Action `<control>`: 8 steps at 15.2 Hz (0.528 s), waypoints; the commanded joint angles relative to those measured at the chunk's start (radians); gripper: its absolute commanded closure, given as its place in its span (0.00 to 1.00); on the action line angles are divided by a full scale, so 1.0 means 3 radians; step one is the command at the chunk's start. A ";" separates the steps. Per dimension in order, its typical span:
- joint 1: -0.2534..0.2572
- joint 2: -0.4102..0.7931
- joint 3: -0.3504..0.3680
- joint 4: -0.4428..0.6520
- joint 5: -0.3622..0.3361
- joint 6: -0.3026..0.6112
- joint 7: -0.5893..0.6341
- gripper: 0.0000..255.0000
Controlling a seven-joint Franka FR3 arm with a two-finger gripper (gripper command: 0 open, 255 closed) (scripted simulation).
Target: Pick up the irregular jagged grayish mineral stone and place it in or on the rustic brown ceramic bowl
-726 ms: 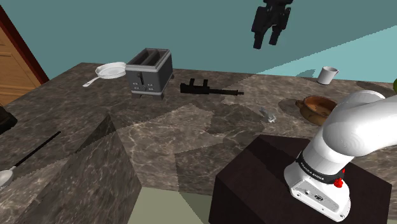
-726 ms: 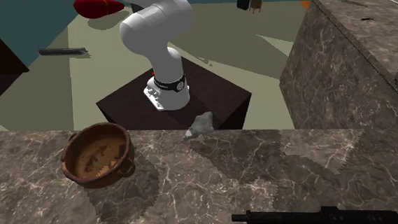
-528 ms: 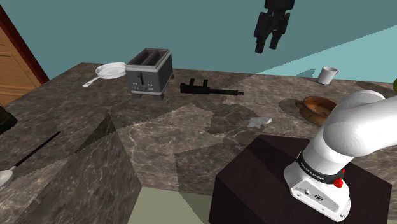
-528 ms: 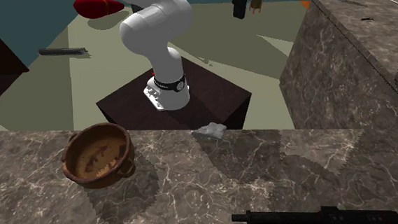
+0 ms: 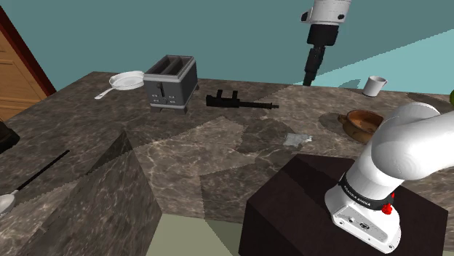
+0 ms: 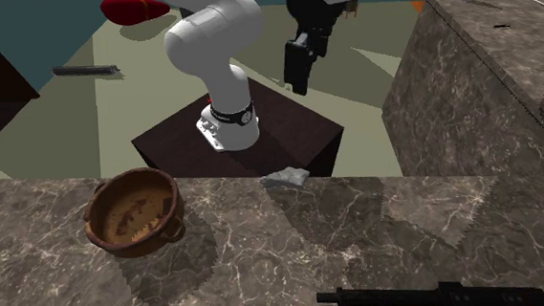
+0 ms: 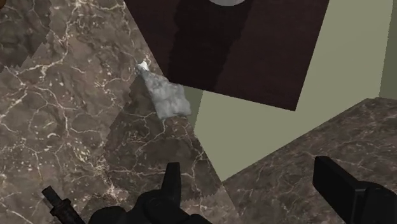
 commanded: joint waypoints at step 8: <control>0.0200 0.0574 -0.0859 -0.0409 -0.0335 0.0636 -0.1517 0.00</control>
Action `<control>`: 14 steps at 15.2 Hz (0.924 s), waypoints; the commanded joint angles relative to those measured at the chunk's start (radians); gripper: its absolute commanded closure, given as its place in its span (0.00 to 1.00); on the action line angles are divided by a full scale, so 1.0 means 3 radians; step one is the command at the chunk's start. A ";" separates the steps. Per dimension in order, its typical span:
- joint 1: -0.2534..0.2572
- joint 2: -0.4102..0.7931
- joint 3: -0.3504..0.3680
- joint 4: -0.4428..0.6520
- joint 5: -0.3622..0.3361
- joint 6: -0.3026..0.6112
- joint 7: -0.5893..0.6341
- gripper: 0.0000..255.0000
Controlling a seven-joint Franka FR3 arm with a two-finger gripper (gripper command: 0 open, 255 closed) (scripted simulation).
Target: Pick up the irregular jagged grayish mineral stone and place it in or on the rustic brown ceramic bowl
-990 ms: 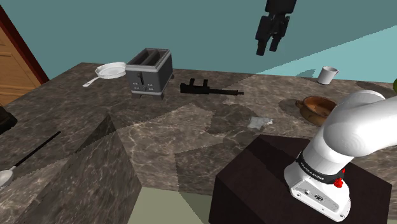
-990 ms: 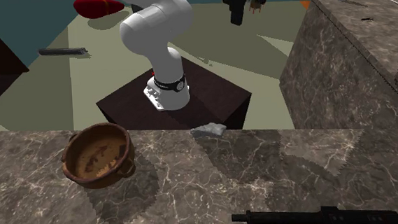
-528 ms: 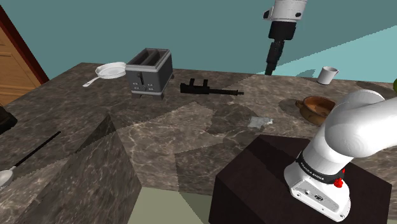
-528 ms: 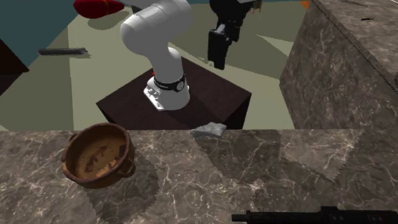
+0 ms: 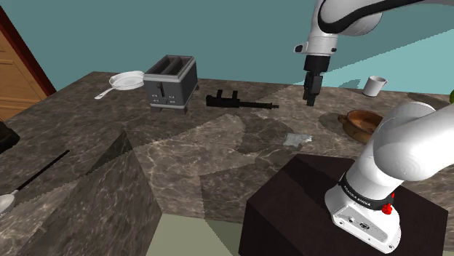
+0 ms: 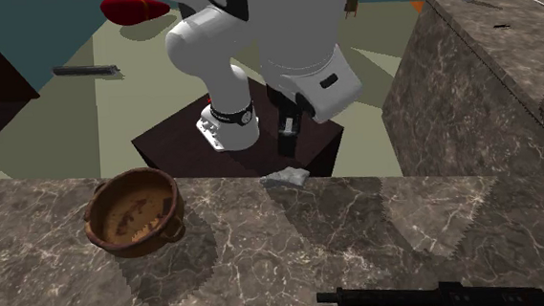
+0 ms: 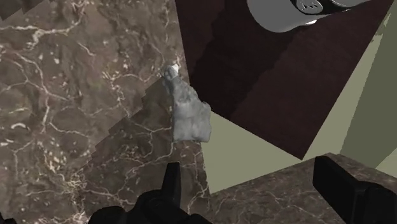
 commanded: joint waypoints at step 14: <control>0.0274 0.0851 -0.0622 -0.0355 -0.0064 0.0921 -0.1110 0.00</control>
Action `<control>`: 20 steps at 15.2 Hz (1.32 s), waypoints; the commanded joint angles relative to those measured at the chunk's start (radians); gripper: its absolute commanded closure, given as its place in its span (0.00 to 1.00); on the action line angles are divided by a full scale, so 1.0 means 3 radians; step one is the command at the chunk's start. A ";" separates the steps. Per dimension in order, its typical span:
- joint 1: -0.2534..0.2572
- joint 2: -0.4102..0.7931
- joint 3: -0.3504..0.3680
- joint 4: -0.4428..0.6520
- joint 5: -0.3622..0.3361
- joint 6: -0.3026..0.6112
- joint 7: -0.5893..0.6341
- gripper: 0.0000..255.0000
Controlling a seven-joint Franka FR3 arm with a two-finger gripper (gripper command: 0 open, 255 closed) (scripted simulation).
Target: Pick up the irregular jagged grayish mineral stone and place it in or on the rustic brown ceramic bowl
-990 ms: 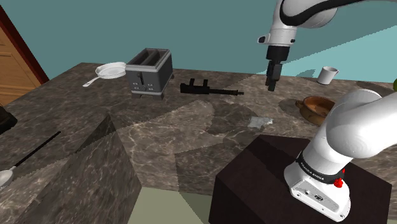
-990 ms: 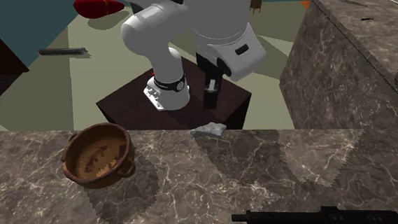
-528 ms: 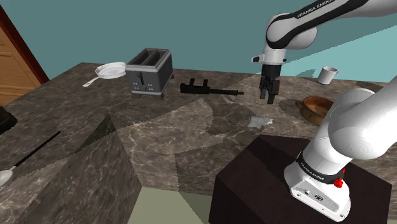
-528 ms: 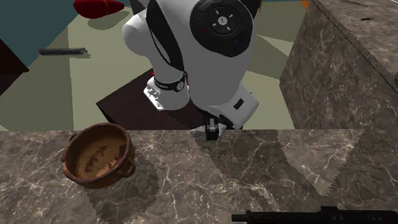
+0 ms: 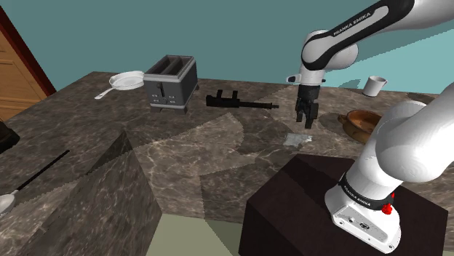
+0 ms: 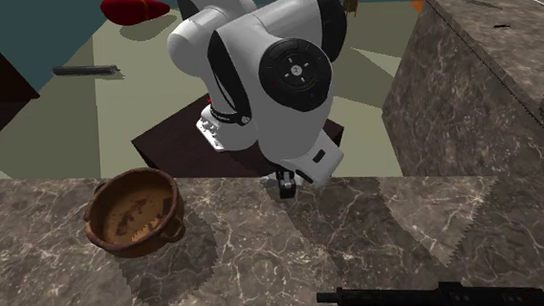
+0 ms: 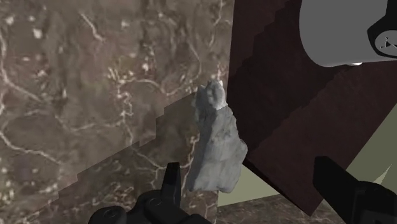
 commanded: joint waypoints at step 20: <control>-0.0224 -0.0402 0.0543 -0.0525 -0.1000 0.0395 0.0210 0.00</control>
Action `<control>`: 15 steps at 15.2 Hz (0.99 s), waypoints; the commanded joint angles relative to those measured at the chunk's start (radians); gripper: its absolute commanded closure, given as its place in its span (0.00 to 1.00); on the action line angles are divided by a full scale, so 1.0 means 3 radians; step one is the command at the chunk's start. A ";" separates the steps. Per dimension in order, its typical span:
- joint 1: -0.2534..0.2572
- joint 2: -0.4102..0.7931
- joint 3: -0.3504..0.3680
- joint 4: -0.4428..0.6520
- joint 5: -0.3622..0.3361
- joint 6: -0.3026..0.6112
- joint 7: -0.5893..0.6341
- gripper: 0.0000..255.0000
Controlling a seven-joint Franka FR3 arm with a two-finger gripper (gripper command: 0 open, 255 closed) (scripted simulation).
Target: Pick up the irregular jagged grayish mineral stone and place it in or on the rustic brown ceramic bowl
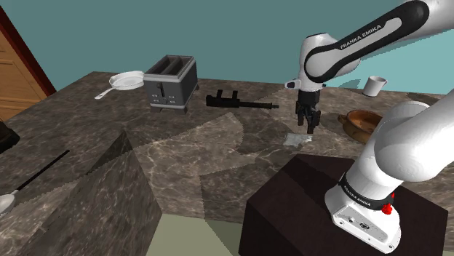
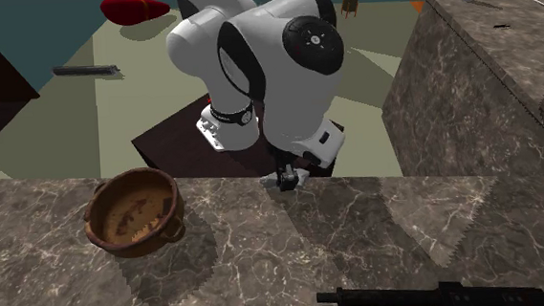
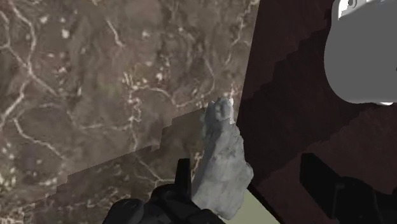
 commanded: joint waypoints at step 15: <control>-0.0133 0.0183 0.0100 -0.0367 -0.0591 0.0647 0.0093 0.00</control>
